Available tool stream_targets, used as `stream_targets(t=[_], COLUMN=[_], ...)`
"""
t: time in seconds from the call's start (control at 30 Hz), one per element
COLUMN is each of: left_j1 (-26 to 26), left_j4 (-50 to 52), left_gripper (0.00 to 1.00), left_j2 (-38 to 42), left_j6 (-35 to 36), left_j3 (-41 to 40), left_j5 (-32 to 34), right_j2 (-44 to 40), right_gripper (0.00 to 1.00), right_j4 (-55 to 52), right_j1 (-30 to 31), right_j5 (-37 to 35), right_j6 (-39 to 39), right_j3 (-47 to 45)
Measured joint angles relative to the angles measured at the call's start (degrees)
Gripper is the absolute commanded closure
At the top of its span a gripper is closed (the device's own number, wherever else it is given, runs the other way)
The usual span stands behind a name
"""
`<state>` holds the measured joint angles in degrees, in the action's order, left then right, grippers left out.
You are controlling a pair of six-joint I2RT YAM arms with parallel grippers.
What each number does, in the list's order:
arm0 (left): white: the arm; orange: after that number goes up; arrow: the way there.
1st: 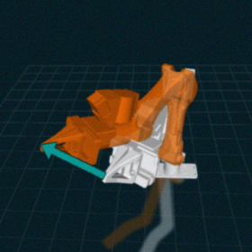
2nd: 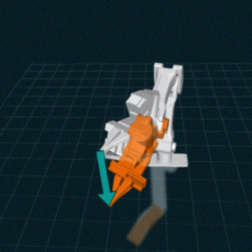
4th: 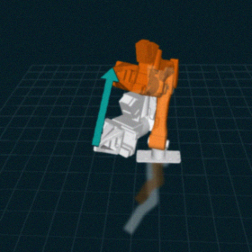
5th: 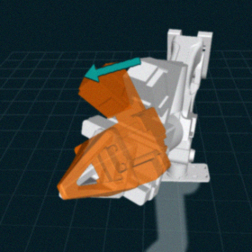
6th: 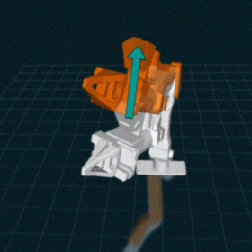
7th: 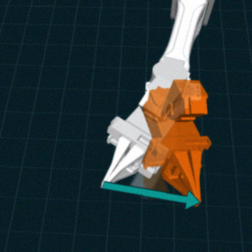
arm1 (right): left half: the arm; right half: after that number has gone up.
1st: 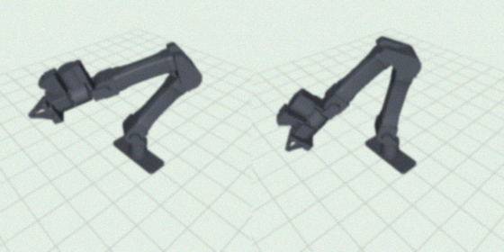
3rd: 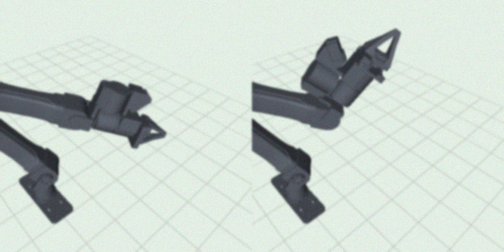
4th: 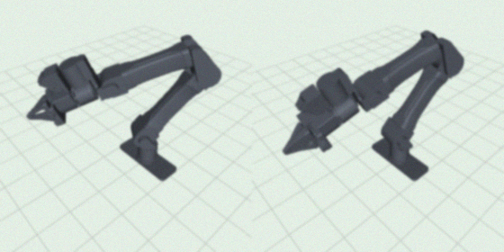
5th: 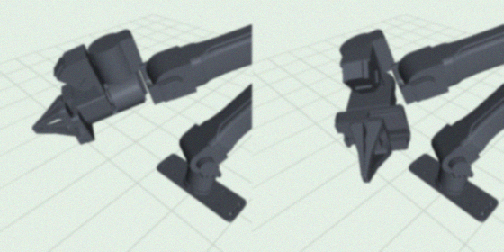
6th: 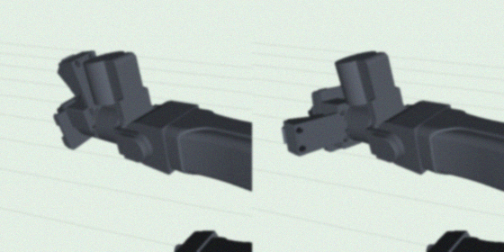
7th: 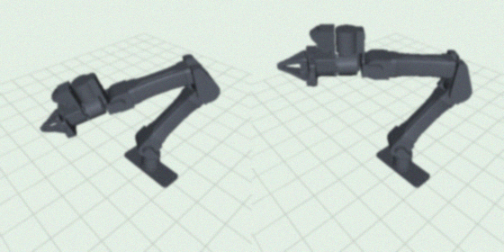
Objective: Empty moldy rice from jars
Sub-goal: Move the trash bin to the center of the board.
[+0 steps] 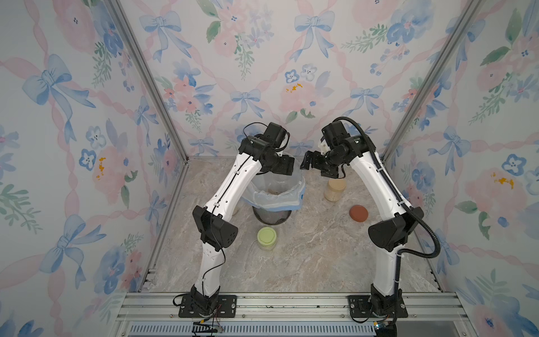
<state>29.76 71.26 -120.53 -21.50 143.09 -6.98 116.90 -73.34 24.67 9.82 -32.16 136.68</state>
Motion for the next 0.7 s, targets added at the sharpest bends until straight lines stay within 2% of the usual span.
stream_targets(t=[0.17,0.3,0.53,0.63,0.7], left_j1=[-6.93,-10.21,-10.29,-10.29,-9.84], left_j4=[-0.11,-0.31,-0.42,-0.42,-0.39], left_gripper=[1.00,1.00,1.00,1.00,1.00], left_j2=[0.15,0.28,0.50,0.76,1.09], left_j6=[-6.25,-8.81,-9.66,-9.46,-8.39], left_j3=[0.20,0.20,-0.26,-0.48,-0.46], left_j5=[-15.74,-21.70,-25.94,-24.96,-21.81], right_j2=[0.00,0.00,0.00,0.00,-0.02], right_gripper=[0.03,0.03,0.03,0.02,0.02], right_j4=[0.39,0.81,1.01,1.03,1.03], right_j1=[0.02,0.02,0.02,0.00,-0.09], right_j5=[0.48,0.90,0.94,0.94,0.94], right_j6=[0.02,0.00,0.00,0.00,0.00], right_j3=[0.00,0.00,0.00,0.00,0.00])
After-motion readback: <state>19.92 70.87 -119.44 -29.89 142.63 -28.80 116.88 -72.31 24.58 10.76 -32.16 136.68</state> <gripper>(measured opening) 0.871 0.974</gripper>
